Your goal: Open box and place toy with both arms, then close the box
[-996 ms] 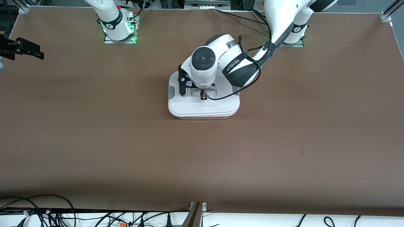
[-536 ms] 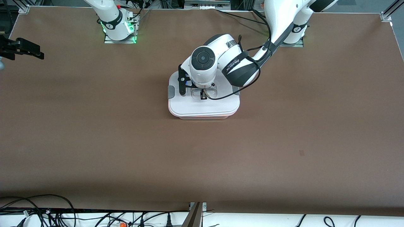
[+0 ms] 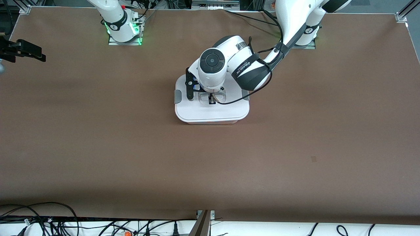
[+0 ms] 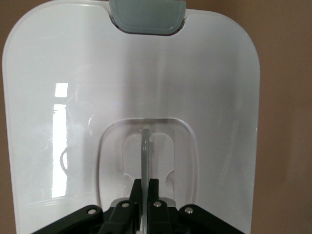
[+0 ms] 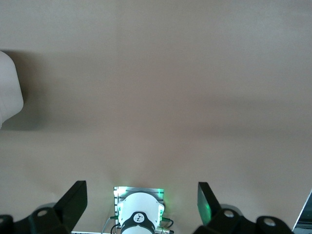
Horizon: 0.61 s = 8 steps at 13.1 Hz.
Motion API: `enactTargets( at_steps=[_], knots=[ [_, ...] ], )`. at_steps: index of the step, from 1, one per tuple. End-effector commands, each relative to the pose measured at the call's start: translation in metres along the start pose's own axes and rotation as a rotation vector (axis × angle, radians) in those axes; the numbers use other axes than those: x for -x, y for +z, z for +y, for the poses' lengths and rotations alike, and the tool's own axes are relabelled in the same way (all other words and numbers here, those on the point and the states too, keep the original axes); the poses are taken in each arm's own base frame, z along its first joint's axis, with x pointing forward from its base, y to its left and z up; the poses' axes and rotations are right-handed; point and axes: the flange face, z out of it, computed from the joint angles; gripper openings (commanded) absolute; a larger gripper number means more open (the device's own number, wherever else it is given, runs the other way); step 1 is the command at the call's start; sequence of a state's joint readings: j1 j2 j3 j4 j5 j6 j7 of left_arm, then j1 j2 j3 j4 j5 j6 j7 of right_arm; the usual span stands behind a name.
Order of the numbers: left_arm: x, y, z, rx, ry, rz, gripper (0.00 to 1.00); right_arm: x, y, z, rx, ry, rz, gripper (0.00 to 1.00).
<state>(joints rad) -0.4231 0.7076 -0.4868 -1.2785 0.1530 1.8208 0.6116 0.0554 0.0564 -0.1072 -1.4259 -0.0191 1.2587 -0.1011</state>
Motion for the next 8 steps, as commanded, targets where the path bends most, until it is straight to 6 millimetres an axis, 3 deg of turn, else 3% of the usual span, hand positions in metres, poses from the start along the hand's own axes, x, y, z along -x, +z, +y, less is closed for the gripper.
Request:
enactTargets(
  at_steps=[1,8],
  knots=[
    [0.001,-0.007,-0.001,0.012,-0.011,-0.003,0.0,0.003,-0.001,0.0,0.005,0.009,0.008,1.0],
    [-0.013,0.008,0.015,0.019,0.018,-0.028,0.0,0.003,-0.001,0.0,0.002,0.007,0.009,1.0]
  ],
)
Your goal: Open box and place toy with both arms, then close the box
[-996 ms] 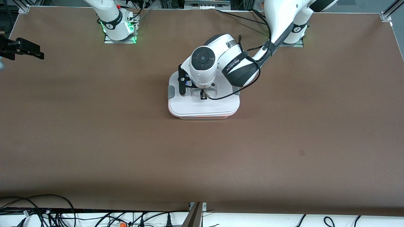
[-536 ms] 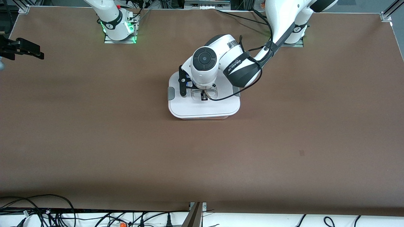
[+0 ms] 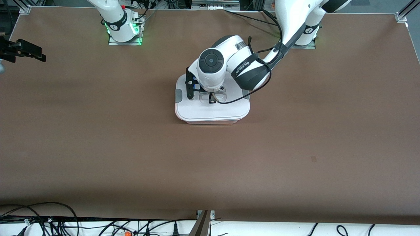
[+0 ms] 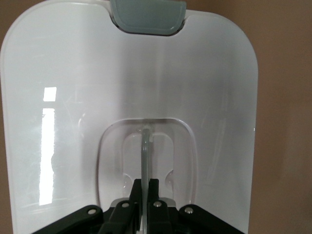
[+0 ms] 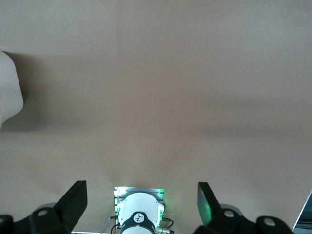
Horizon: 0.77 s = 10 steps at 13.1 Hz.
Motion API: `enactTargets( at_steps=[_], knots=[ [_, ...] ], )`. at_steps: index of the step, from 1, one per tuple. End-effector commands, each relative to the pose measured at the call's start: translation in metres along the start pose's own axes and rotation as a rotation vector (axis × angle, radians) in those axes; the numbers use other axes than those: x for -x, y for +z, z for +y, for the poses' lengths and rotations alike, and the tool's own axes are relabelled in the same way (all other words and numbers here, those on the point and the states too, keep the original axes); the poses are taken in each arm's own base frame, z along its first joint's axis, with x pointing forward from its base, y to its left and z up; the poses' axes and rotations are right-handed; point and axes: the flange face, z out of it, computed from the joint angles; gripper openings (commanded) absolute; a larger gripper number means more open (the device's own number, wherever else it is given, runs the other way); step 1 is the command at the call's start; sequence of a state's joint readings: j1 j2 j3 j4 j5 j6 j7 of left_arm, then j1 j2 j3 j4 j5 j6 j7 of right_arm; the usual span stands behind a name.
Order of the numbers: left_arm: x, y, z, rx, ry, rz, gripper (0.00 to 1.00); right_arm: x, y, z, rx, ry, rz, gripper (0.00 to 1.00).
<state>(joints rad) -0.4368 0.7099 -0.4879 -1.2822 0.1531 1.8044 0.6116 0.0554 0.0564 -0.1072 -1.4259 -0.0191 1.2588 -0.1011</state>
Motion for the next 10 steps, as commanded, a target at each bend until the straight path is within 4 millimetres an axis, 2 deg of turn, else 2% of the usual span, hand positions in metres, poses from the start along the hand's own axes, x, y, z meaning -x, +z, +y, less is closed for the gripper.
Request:
enactTargets(
  at_steps=[1,10],
  knots=[
    [-0.0083,0.003,0.0071,0.005,0.001,-0.01,0.0,0.0026,-0.0001,-0.0001,0.002,0.007,0.007,1.0],
    [-0.0049,0.0011,0.0001,0.002,-0.012,0.003,0.0,0.0032,-0.0007,-0.0005,-0.001,0.006,0.009,1.0]
  ],
)
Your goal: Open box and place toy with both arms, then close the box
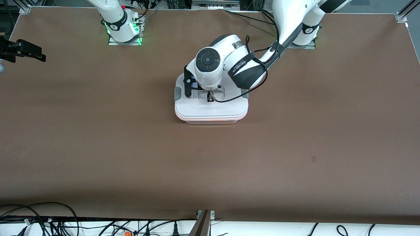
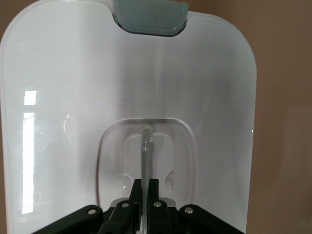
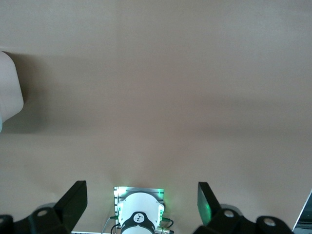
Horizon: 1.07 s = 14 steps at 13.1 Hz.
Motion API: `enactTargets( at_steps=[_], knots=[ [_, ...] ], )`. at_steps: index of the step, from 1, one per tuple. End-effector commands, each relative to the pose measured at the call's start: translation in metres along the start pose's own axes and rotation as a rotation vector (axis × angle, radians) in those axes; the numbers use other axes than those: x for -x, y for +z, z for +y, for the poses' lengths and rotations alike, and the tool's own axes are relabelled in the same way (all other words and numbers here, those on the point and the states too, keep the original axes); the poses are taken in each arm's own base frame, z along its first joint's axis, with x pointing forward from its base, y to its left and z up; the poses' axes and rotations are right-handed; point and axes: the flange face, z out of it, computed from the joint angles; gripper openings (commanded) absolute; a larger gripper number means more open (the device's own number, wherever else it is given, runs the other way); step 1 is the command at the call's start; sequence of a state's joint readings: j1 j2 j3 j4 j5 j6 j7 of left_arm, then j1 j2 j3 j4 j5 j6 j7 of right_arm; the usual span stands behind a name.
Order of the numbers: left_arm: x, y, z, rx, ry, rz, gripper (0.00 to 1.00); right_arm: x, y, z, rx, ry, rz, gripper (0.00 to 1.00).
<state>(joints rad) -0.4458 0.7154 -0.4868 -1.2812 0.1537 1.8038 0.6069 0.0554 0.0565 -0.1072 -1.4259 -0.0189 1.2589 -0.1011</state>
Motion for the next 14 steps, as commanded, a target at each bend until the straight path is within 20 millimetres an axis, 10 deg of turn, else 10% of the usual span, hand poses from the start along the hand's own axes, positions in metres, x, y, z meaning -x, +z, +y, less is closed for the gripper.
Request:
enactTargets(
  at_steps=[1,14],
  knots=[
    [-0.0007,-0.0035,-0.0044,-0.001,-0.018,0.01,0.0,0.0032,-0.0008,-0.0005,-0.001,0.008,0.009,1.0],
    [-0.001,-0.0054,-0.01,-0.013,-0.048,0.033,0.0,0.0033,-0.0006,-0.0007,-0.002,0.006,0.007,1.0]
  ],
)
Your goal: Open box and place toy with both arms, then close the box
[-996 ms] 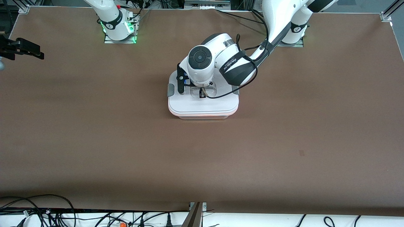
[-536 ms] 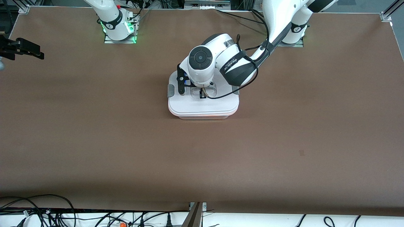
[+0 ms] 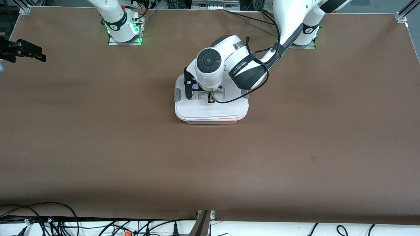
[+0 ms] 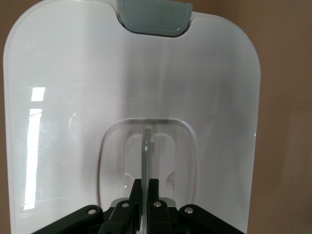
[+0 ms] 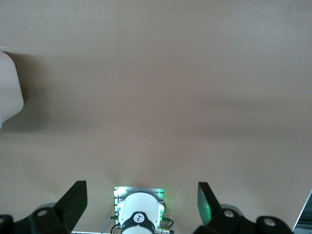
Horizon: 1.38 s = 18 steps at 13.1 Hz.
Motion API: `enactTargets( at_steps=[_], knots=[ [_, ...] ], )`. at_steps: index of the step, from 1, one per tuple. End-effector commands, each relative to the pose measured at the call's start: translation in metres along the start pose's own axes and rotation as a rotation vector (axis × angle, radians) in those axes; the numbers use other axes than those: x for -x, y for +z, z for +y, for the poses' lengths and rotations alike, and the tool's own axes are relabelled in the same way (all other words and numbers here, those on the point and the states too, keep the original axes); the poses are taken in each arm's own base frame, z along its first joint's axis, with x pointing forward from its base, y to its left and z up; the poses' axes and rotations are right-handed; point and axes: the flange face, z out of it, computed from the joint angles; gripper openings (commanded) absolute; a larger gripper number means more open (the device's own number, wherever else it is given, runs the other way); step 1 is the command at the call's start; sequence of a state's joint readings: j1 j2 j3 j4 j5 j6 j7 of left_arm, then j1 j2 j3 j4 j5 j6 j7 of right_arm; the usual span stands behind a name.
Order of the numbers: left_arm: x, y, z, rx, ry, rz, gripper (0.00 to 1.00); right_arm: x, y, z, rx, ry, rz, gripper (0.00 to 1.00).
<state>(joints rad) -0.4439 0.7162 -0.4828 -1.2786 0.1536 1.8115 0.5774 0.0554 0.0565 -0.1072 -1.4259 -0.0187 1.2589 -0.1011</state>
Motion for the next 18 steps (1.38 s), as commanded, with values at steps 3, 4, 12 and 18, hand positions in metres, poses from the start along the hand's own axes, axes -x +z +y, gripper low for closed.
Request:
enactTargets(
  at_steps=[3,4,12,18],
  knots=[
    [-0.003,-0.004,-0.006,-0.008,-0.013,0.025,0.0,0.003,0.0,-0.001,-0.002,0.006,0.007,1.0],
    [-0.003,-0.006,-0.006,-0.009,-0.015,0.028,0.0,0.003,0.0,-0.001,-0.002,0.006,0.006,1.0],
    [-0.003,-0.02,-0.002,-0.027,-0.017,0.033,0.0,0.003,0.0,-0.001,-0.002,0.006,0.006,1.0],
    [-0.006,-0.01,-0.001,-0.022,-0.01,0.022,0.0,0.003,-0.001,-0.001,-0.002,0.007,0.009,1.0]
  ],
)
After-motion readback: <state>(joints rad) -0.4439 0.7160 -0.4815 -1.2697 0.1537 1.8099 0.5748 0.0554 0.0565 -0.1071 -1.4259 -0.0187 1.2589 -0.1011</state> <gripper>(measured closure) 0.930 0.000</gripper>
